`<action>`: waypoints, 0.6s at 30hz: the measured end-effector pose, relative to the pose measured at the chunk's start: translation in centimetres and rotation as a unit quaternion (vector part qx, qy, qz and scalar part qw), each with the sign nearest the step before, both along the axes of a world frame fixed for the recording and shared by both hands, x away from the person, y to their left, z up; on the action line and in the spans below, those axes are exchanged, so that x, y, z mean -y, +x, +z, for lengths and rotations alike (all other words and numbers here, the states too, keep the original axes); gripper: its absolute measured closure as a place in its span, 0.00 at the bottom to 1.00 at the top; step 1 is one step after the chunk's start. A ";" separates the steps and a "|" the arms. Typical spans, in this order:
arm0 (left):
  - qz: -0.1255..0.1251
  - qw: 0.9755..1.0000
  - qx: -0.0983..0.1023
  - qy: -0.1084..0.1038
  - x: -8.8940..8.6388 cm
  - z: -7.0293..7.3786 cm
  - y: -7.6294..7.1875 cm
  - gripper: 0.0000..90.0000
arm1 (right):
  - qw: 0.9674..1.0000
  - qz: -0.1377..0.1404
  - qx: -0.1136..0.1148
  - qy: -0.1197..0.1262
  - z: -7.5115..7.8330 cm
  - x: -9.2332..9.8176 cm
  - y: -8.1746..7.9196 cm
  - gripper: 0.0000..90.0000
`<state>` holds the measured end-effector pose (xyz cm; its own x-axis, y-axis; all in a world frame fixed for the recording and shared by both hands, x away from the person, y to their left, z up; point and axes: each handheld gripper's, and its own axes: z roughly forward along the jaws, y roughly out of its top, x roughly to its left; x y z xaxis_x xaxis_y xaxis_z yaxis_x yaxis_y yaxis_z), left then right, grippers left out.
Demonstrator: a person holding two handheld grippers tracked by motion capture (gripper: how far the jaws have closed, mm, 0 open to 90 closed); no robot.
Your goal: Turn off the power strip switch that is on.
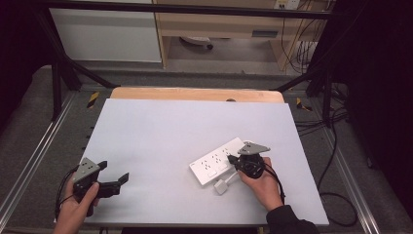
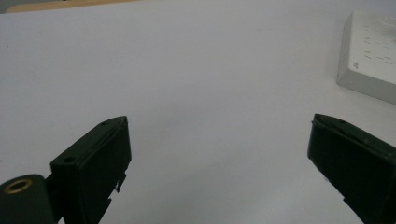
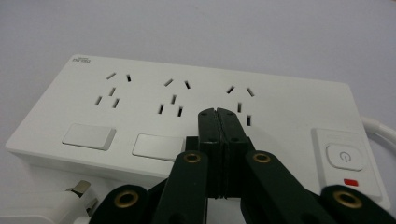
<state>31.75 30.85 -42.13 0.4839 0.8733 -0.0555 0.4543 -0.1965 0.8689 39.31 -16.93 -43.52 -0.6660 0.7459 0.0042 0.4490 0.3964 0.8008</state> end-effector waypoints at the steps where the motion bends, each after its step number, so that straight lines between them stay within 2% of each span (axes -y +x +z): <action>1: 0.000 1.000 0.000 0.000 0.0 0.0 0.0 0.07 | 1.000 0.000 -0.001 0.000 0.0 0.0 0.0 1.00; 18: 0.000 1.000 -0.001 0.001 0.1 0.0 0.0 0.07 | 1.000 -0.004 0.001 0.001 -0.3 0.1 0.0 1.00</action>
